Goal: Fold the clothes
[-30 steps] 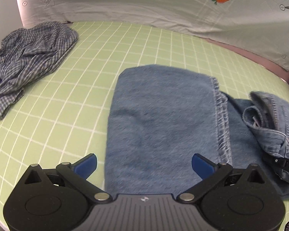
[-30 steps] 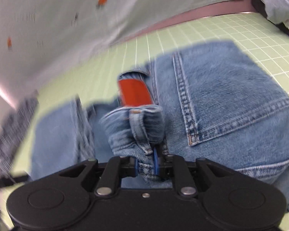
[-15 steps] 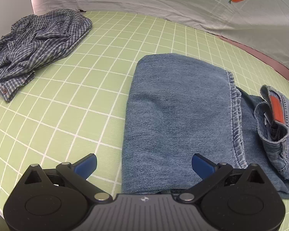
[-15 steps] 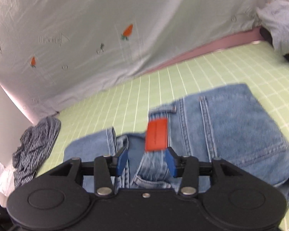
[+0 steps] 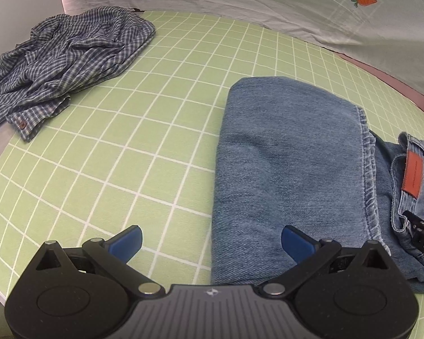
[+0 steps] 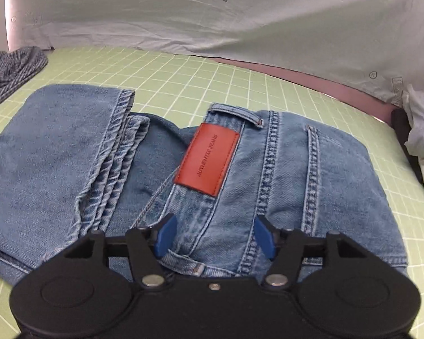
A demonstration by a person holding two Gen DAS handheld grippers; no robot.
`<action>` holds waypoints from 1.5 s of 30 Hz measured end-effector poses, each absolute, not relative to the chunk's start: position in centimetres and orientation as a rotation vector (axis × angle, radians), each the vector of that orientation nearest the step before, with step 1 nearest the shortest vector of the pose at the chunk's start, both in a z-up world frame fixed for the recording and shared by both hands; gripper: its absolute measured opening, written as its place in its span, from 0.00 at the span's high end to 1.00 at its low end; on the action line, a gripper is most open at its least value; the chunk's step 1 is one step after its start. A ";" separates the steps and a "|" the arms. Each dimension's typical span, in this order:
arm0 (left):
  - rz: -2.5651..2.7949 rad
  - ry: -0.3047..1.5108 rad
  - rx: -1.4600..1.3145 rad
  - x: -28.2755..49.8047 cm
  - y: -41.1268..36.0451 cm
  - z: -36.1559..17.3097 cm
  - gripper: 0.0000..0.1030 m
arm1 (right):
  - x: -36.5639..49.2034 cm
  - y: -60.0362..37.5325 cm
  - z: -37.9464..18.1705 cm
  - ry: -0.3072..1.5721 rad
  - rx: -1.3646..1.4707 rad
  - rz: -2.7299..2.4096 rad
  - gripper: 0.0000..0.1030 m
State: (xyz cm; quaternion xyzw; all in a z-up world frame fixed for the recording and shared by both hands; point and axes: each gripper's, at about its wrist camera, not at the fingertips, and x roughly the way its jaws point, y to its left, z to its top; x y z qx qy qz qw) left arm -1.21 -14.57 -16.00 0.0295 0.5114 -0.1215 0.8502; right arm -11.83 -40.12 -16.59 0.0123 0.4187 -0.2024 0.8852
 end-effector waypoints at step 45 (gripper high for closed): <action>-0.673 0.924 -0.208 -5.5 -27.9 -8.0 0.87 | -24.9 -52.1 -14.9 0.803 0.284 -0.678 0.00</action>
